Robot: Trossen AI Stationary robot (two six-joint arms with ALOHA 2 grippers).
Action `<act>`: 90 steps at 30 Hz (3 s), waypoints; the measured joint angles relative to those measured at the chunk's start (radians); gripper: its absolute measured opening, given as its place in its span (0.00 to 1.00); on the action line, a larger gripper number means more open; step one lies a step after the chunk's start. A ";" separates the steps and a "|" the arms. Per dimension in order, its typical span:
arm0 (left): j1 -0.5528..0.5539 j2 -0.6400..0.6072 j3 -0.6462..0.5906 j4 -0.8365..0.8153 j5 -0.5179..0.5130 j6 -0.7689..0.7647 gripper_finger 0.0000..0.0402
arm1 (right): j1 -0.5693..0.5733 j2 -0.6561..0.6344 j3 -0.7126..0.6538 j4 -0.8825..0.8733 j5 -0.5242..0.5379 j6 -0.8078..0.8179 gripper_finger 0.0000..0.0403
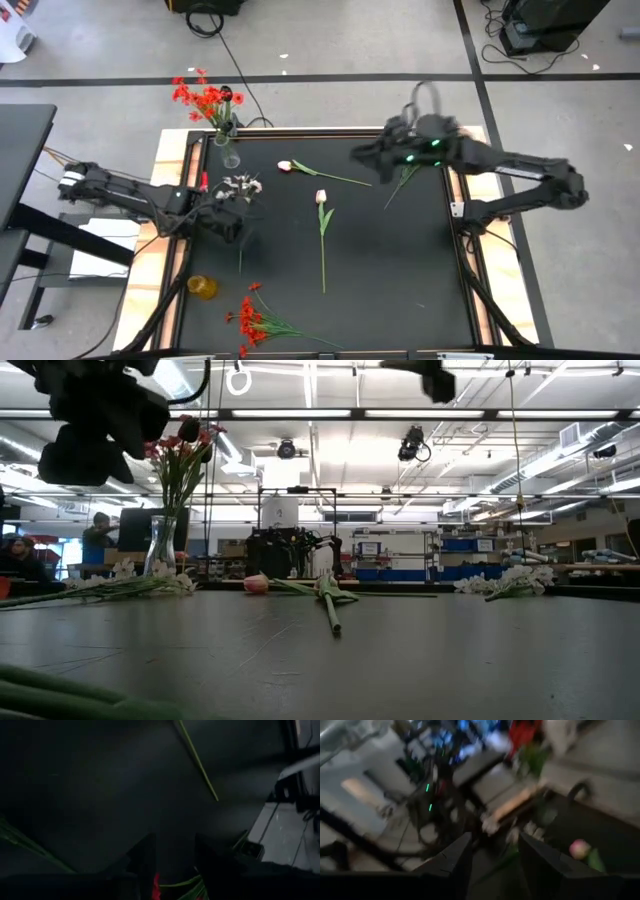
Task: Sort flowers into vase by color
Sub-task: Put the red flowers into the transparent vase
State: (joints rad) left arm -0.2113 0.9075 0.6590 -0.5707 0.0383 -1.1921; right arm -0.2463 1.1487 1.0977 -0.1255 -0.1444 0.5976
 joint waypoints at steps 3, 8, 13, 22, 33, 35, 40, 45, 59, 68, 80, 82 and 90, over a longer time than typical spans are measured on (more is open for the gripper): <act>-0.041 0.015 0.000 0.035 -0.002 0.032 0.35 | 0.083 0.101 0.000 0.038 -0.014 0.072 0.42; -0.133 0.016 0.000 0.107 -0.003 0.057 0.35 | 0.236 0.259 0.000 0.154 -0.035 0.168 0.42; -0.270 0.016 0.000 0.167 0.000 0.074 0.35 | 0.347 0.405 0.000 0.257 -0.005 0.315 0.41; -0.471 0.037 0.000 0.211 -0.076 0.270 0.35 | 0.554 0.613 0.002 0.399 0.126 0.499 0.41; -0.556 0.143 0.000 0.332 -0.079 0.558 0.35 | 0.691 0.850 0.290 0.178 0.178 0.373 0.41; -0.556 0.153 0.000 0.336 -0.079 0.559 0.35 | 0.700 0.898 0.386 0.065 0.179 0.294 0.41; -0.556 0.175 0.000 0.335 -0.089 0.556 0.35 | 0.721 1.034 0.636 -0.063 0.176 0.046 0.41; -0.556 0.201 0.000 0.334 -0.101 0.552 0.35 | 0.738 1.173 0.837 -0.126 0.282 -0.120 0.42; -0.561 0.207 0.000 0.328 -0.099 0.564 0.35 | 0.753 1.373 1.081 -0.265 0.264 -0.176 0.72; -0.554 0.207 0.000 0.323 -0.099 0.598 0.35 | 0.757 1.387 1.072 -0.349 0.225 -0.206 0.86; -0.554 0.207 0.000 0.305 -0.115 0.474 0.35 | 0.733 1.445 1.075 -0.367 0.258 -0.174 0.57; -0.554 0.207 0.000 0.304 -0.115 0.475 0.35 | 0.726 1.443 1.075 -0.372 0.250 -0.159 0.47; -0.554 0.207 0.000 0.304 -0.115 0.457 0.35 | 0.699 1.441 1.075 -0.397 0.226 0.040 0.05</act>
State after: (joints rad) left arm -0.7654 1.1145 0.6594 -0.2668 -0.0763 -0.7356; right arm 0.4523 2.5896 2.1723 -0.5223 0.0821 0.6379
